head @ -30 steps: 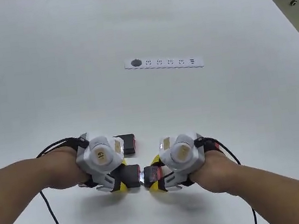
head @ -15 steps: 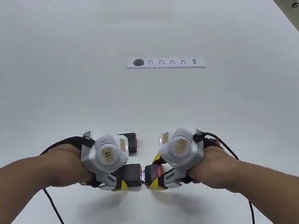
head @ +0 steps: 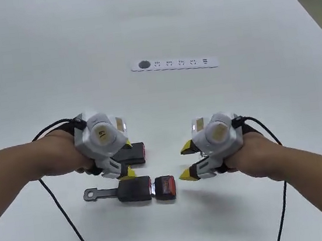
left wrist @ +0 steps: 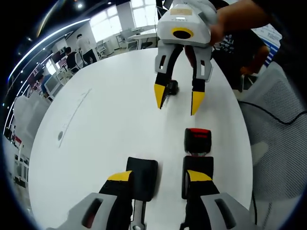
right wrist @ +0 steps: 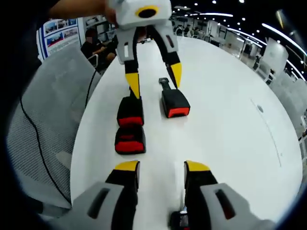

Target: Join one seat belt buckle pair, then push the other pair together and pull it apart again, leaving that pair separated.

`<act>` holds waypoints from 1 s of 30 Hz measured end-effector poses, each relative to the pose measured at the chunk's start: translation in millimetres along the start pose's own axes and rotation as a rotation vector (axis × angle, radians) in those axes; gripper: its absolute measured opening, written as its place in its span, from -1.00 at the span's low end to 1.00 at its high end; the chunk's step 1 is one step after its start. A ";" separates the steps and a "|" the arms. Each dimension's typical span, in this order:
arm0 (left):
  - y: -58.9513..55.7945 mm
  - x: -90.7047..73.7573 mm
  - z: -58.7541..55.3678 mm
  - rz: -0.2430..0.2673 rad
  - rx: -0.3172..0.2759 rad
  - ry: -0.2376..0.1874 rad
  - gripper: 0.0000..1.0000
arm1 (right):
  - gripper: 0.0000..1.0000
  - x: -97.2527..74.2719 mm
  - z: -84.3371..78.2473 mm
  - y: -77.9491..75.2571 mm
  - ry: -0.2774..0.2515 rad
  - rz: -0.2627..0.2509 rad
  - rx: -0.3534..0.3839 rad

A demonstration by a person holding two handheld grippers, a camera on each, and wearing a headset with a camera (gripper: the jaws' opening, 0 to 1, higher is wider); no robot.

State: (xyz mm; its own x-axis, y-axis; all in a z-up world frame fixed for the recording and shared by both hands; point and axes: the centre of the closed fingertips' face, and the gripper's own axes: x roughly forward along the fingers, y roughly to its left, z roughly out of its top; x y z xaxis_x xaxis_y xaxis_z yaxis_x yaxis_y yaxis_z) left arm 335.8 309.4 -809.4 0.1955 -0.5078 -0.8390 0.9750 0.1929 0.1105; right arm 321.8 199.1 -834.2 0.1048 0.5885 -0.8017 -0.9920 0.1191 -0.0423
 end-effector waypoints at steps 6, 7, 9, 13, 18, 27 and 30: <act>21.2 6.6 -6.9 0.003 -0.013 0.027 -0.08 | -0.23 -16.3 -32.5 -22.3 0.042 -0.041 0.012; 22.4 7.8 -7.9 0.000 -0.018 0.026 -0.07 | -0.23 -19.1 -36.5 -24.8 0.047 -0.046 0.014; 22.9 11.5 -13.5 -0.009 -0.020 0.039 -0.05 | -0.23 -24.9 -47.6 -33.3 0.061 -0.062 0.026; 24.1 20.0 -33.1 -0.029 -0.002 0.084 -0.04 | -0.23 -31.2 -67.5 -39.8 0.087 -0.064 0.042; 25.7 22.5 -38.8 -0.038 -0.009 0.086 -0.12 | -0.23 -30.2 -83.5 -39.8 0.108 -0.041 0.057; 23.2 28.0 -41.8 -0.061 0.044 0.083 -0.35 | -0.27 -26.6 -90.2 -39.4 0.099 0.003 0.052; 21.6 28.2 -40.9 -0.069 0.048 0.056 -0.36 | -0.29 -25.4 -89.0 -40.1 0.085 0.009 0.045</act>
State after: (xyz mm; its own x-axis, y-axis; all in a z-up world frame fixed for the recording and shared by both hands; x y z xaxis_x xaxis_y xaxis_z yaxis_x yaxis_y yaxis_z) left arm 358.0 333.5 -852.5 0.1227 -0.4706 -0.8738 0.9902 0.1176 0.0757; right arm 352.6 108.2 -865.2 0.0880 0.5201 -0.8495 -0.9884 0.1514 -0.0097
